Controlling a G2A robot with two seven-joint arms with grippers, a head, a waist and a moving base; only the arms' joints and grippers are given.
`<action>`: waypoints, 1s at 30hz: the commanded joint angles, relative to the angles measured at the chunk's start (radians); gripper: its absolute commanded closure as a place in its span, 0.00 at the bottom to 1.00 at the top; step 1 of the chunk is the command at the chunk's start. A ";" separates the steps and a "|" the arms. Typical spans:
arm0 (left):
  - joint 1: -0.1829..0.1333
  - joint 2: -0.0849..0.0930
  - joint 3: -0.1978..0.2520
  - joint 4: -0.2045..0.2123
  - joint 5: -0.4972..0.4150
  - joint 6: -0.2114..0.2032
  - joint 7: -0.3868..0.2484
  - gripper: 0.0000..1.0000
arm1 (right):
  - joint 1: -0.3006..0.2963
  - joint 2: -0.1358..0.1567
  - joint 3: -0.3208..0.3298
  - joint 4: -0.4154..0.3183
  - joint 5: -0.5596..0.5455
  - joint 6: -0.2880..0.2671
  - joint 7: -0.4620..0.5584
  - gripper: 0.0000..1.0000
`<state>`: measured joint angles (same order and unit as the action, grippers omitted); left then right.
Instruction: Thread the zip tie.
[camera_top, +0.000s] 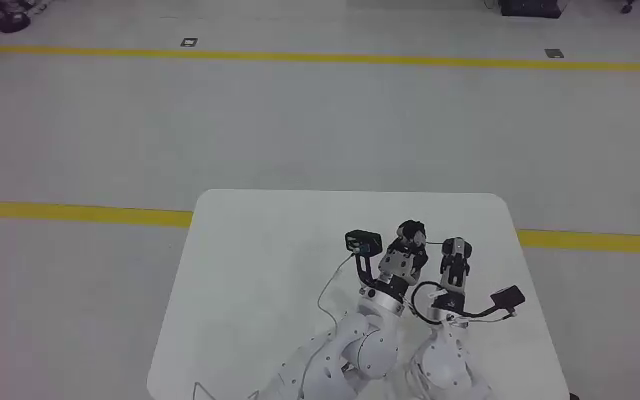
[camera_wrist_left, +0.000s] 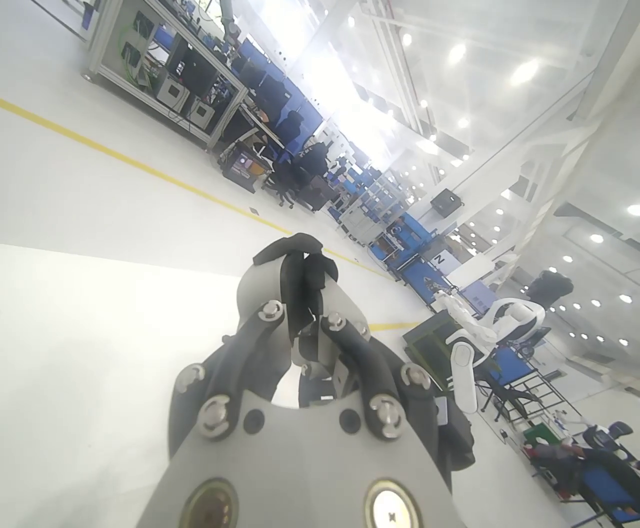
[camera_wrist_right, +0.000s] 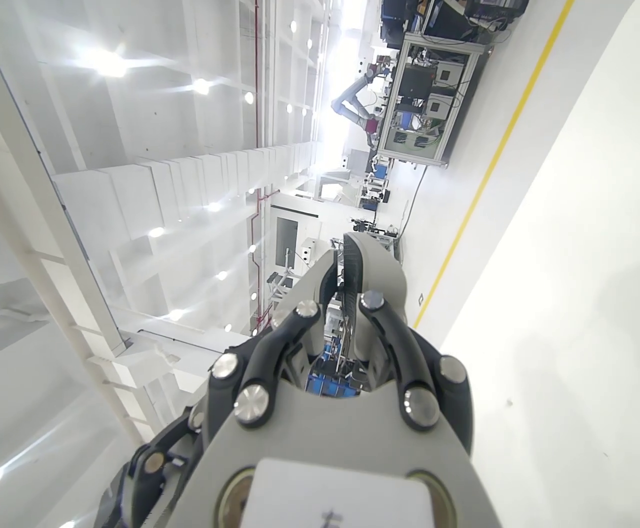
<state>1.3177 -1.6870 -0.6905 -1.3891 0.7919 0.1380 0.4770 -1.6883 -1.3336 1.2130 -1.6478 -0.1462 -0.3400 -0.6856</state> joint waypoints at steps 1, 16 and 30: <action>0.000 0.000 0.000 0.000 0.000 0.000 0.000 1.00 | 0.009 0.000 -0.013 0.006 -0.005 0.000 -0.009 1.00; 0.000 0.000 0.000 0.000 -0.001 -0.002 -0.003 1.00 | -0.019 0.018 -0.011 -0.035 0.058 0.000 -0.057 1.00; 0.020 0.007 -0.026 -0.005 -0.080 -0.109 -0.014 1.00 | -0.056 0.029 -0.008 -0.061 0.057 0.000 -0.057 1.00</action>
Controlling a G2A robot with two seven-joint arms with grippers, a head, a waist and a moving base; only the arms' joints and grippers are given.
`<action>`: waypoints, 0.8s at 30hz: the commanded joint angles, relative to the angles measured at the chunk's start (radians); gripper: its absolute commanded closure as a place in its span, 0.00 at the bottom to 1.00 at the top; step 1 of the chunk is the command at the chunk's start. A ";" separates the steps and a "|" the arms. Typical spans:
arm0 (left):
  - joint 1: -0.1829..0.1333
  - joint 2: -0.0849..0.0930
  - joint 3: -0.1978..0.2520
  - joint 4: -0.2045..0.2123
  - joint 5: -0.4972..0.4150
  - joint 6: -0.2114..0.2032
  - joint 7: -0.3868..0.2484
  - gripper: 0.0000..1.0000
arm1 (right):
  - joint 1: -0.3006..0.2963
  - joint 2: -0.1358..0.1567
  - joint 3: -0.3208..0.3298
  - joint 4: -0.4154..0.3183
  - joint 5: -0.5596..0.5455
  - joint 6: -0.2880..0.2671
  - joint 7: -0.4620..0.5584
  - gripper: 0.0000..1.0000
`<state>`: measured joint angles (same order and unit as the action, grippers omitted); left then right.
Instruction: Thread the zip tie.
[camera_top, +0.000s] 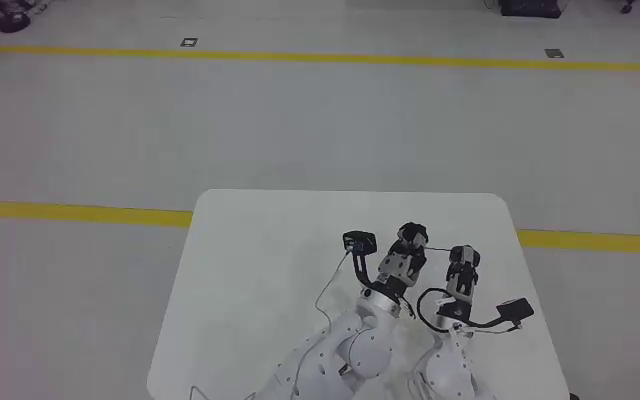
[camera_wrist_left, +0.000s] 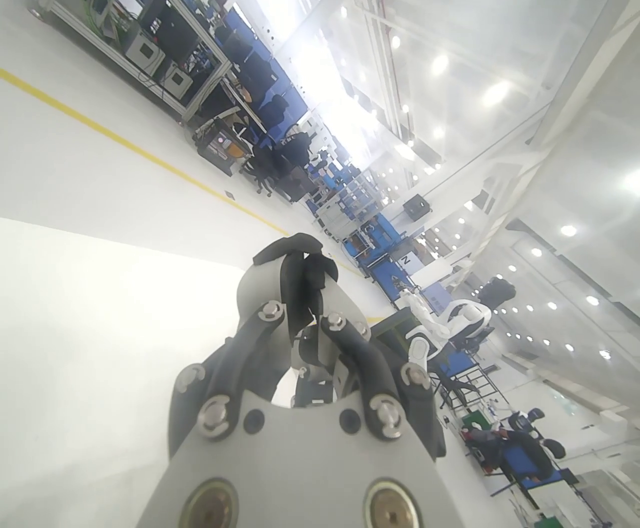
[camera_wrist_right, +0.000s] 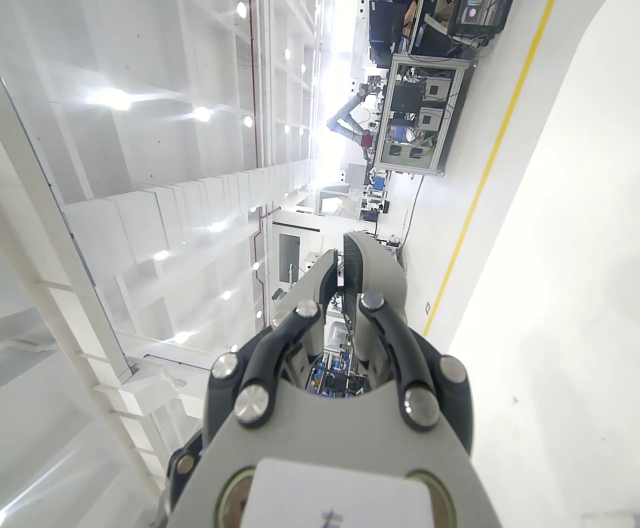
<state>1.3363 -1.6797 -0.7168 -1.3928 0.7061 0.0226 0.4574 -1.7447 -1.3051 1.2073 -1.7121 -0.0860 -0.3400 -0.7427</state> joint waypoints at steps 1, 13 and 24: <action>0.001 0.000 0.000 -0.001 0.005 0.006 0.006 1.00 | 0.002 0.001 -0.006 0.006 -0.007 0.000 -0.002 1.00; 0.001 0.000 0.000 -0.001 0.005 0.006 0.006 1.00 | 0.017 0.010 -0.030 0.024 -0.011 0.000 -0.040 1.00; 0.001 0.000 0.000 -0.001 0.005 0.006 0.006 1.00 | 0.018 0.019 -0.042 0.024 -0.008 0.000 -0.055 1.00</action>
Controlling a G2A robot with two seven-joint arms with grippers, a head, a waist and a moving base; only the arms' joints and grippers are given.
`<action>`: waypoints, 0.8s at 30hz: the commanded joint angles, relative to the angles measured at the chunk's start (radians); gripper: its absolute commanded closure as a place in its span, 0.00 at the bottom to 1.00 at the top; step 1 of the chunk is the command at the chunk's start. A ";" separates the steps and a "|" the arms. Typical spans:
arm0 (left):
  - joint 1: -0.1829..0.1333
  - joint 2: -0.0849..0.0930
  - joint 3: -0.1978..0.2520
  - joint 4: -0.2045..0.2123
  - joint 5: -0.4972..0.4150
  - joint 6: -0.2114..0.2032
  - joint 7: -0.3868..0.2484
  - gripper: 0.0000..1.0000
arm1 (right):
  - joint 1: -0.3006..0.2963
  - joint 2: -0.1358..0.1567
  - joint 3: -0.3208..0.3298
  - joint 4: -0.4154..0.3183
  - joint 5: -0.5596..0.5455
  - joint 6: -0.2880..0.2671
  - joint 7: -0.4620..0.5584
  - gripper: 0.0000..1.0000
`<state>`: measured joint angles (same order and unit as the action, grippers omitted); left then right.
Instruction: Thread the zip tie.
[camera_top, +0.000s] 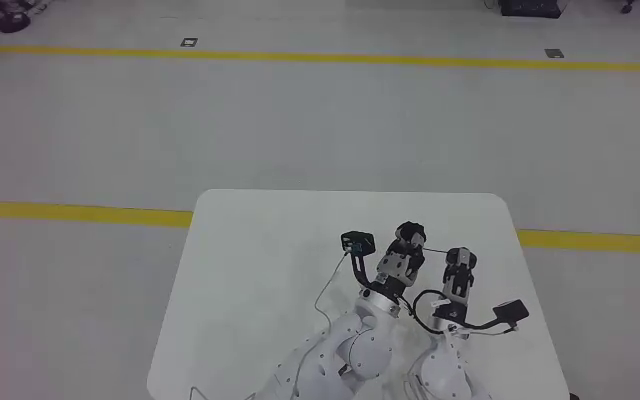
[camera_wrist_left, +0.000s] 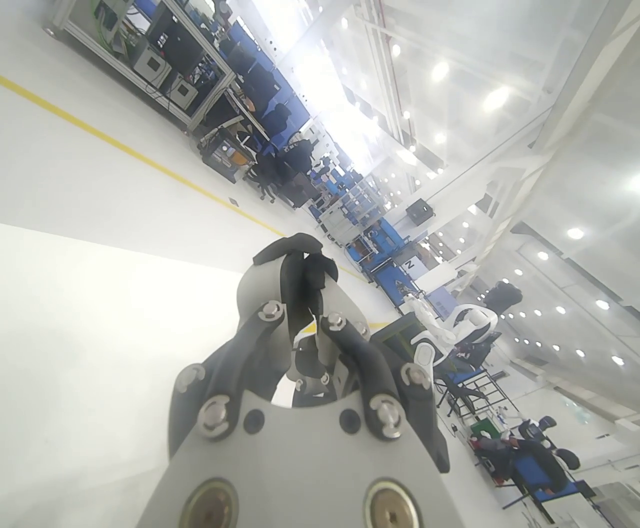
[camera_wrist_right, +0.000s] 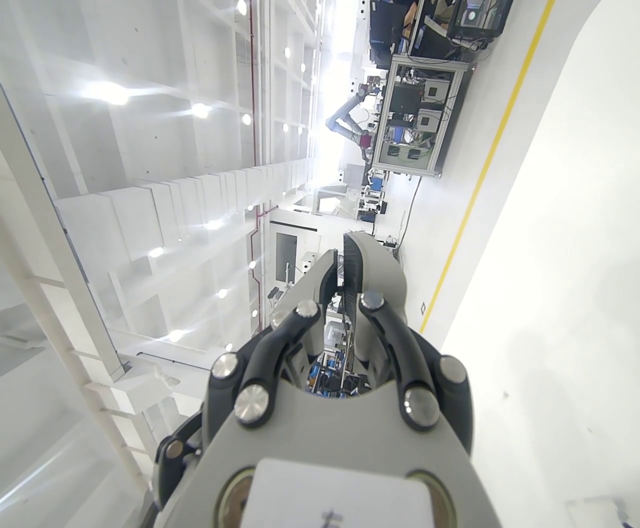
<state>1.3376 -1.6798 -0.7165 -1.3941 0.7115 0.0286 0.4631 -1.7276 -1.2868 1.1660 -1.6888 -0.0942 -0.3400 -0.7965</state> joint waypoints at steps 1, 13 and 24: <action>0.001 0.001 -0.001 -0.003 0.000 -0.001 -0.006 1.00 | 0.001 0.001 -0.001 0.002 0.001 0.000 -0.002 1.00; 0.016 0.006 -0.008 -0.022 0.014 -0.006 -0.012 1.00 | 0.008 0.008 -0.014 0.007 0.001 0.000 -0.019 1.00; 0.019 0.007 -0.009 -0.024 0.018 -0.011 -0.011 1.00 | 0.015 0.015 -0.031 0.012 -0.004 0.000 -0.037 1.00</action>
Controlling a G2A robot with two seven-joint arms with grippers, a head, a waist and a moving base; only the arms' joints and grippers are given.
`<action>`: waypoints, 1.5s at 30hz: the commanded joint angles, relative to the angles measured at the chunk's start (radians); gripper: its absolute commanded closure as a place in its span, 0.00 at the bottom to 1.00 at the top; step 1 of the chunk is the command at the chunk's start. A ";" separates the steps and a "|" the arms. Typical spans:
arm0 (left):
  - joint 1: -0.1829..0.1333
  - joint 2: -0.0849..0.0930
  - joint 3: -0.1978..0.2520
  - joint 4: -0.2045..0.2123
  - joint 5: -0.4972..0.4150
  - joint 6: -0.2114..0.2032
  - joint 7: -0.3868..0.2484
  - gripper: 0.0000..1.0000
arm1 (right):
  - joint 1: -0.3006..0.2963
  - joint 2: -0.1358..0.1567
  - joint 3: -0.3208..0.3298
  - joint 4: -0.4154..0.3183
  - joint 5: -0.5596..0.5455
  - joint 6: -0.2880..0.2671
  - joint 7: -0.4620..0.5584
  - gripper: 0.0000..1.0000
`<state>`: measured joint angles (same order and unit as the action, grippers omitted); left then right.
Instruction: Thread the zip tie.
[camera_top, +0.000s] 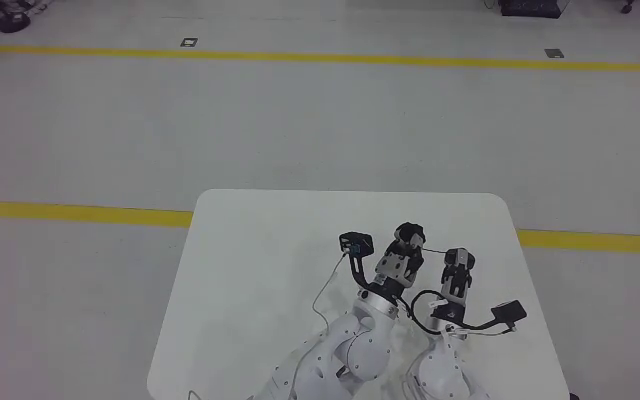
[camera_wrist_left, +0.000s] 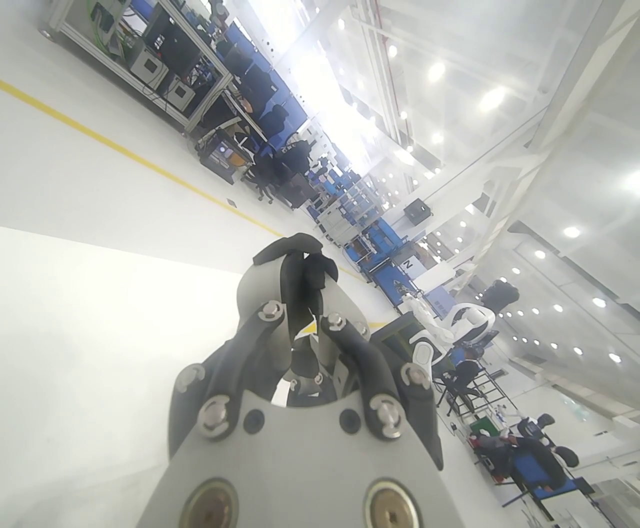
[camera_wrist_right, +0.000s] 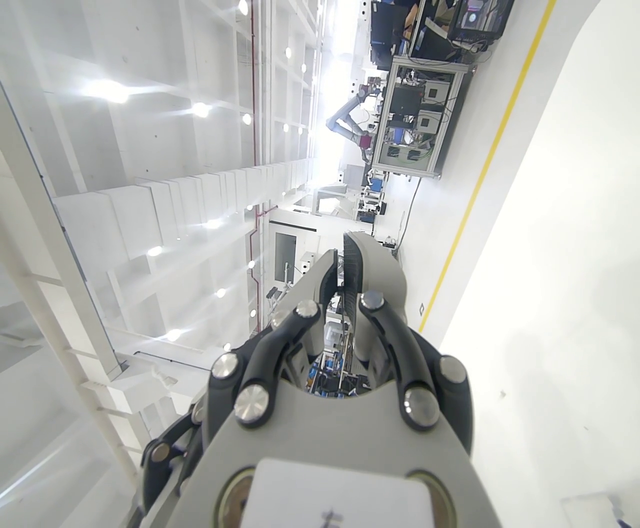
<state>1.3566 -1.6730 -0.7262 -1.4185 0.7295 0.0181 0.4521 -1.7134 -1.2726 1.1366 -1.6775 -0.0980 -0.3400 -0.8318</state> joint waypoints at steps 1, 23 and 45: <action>0.000 0.000 0.001 0.000 0.000 0.000 0.000 1.00 | 0.002 0.001 -0.003 0.002 -0.001 0.000 -0.003 1.00; 0.001 0.002 0.006 -0.003 -0.001 -0.010 0.006 1.00 | 0.017 0.014 -0.034 0.012 -0.004 0.000 -0.037 1.00; 0.012 0.008 0.004 -0.011 0.009 -0.026 0.017 1.00 | 0.026 0.029 -0.069 0.018 -0.018 0.000 -0.081 1.00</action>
<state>1.3682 -1.6656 -0.7216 -1.4291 0.7394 -0.0085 0.4689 -1.6878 -1.2444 1.0689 -1.6601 -0.1153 -0.3400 -0.9119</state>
